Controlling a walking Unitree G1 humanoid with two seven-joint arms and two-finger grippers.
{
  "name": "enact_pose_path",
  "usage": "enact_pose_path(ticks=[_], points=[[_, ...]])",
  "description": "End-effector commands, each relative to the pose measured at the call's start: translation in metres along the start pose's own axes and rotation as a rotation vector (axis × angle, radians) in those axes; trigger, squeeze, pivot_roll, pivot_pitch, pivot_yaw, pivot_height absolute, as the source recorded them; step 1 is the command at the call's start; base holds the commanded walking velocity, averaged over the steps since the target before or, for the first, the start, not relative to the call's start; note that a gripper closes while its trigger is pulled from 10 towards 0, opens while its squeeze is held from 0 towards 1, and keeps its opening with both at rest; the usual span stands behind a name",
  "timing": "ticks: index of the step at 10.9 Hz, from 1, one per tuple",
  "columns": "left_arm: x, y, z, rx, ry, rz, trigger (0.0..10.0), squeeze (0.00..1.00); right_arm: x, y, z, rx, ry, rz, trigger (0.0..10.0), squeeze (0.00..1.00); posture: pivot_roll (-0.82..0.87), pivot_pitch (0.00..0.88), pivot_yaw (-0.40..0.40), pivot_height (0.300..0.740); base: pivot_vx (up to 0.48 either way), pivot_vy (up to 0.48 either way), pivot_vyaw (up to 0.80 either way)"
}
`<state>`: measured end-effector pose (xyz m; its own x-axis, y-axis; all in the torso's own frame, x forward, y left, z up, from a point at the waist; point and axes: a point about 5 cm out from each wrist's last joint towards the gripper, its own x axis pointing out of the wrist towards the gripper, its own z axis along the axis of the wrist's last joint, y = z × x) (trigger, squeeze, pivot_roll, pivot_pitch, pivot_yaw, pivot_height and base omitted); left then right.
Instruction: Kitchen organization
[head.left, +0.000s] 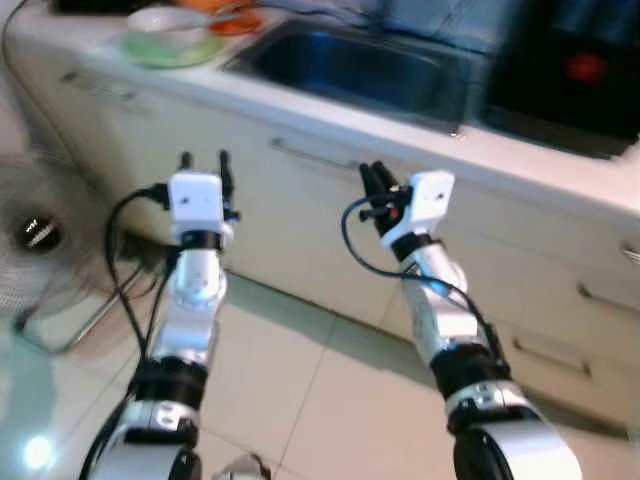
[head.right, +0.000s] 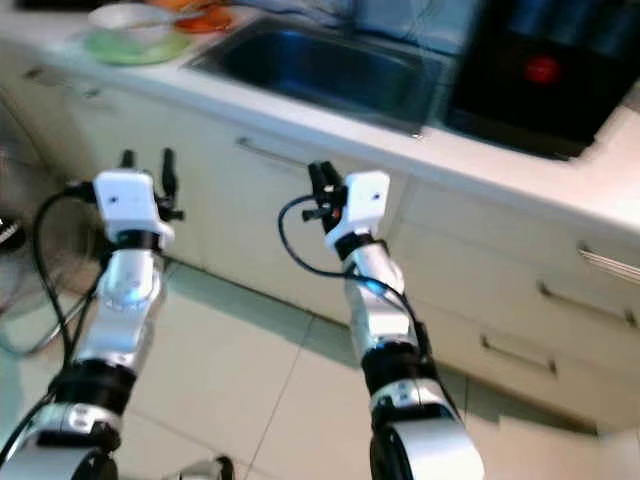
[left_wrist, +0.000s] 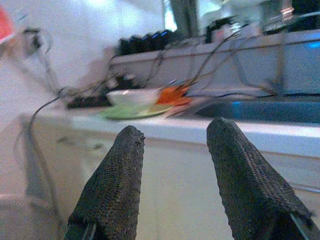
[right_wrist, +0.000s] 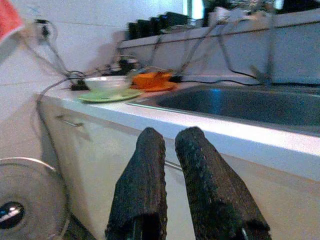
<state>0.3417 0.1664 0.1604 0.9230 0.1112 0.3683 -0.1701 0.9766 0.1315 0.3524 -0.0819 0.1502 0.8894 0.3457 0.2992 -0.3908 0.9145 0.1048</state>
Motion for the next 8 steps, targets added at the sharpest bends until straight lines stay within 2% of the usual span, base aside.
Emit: enact_pose_path(ticks=[1,8], points=[[0.0025,0.0026,0.0031,-0.008,0.003,0.003,10.0,0.0,0.0014,0.0009,0.0036,-0.004,-0.008,0.01,10.0,0.0,0.05,0.037,-0.059,0.74,0.251,0.0,0.8],[0.0024,0.0047,0.0053,-0.016,0.042,-0.002,10.0,0.0,-0.0004,0.0018,0.0005,0.021,0.025,0.0,10.0,0.0,0.06,0.061,-0.062,0.74,0.256,0.0,0.0]])
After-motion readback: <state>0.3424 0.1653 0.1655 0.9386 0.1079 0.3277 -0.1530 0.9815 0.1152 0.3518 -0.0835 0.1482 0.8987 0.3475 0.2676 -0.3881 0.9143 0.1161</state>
